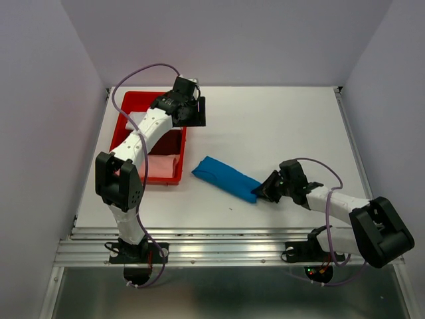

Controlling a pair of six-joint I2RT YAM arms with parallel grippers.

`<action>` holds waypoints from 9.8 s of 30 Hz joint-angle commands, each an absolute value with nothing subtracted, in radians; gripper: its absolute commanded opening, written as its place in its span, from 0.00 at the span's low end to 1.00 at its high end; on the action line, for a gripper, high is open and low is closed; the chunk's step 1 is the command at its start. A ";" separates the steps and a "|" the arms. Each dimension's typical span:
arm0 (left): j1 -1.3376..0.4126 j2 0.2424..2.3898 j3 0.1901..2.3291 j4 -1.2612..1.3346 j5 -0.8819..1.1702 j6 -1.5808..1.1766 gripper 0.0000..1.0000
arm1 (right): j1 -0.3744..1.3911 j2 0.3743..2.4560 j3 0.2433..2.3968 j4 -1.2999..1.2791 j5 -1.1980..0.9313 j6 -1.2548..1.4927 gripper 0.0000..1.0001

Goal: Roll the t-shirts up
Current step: Pick up the T-shirt from the center of the board, then place the T-shirt in the bin.

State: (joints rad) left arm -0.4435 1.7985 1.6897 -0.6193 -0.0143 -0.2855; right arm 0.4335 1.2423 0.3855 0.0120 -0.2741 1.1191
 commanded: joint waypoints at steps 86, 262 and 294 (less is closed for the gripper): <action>-0.543 1.919 1.240 -0.230 0.328 -0.460 0.71 | 0.261 1.362 0.703 -0.371 0.051 0.523 0.01; 0.141 2.422 2.301 -0.528 0.135 -0.183 0.00 | 0.563 2.631 2.378 -0.110 -0.006 0.450 0.11; 0.141 2.365 2.407 -0.563 0.160 -0.206 0.78 | 0.563 2.312 2.117 -0.086 0.058 0.348 0.58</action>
State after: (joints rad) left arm 0.1196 2.4706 2.3425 -0.5674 0.1810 -0.2173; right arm 0.5640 2.4279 2.1506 -0.1349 0.0303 0.3683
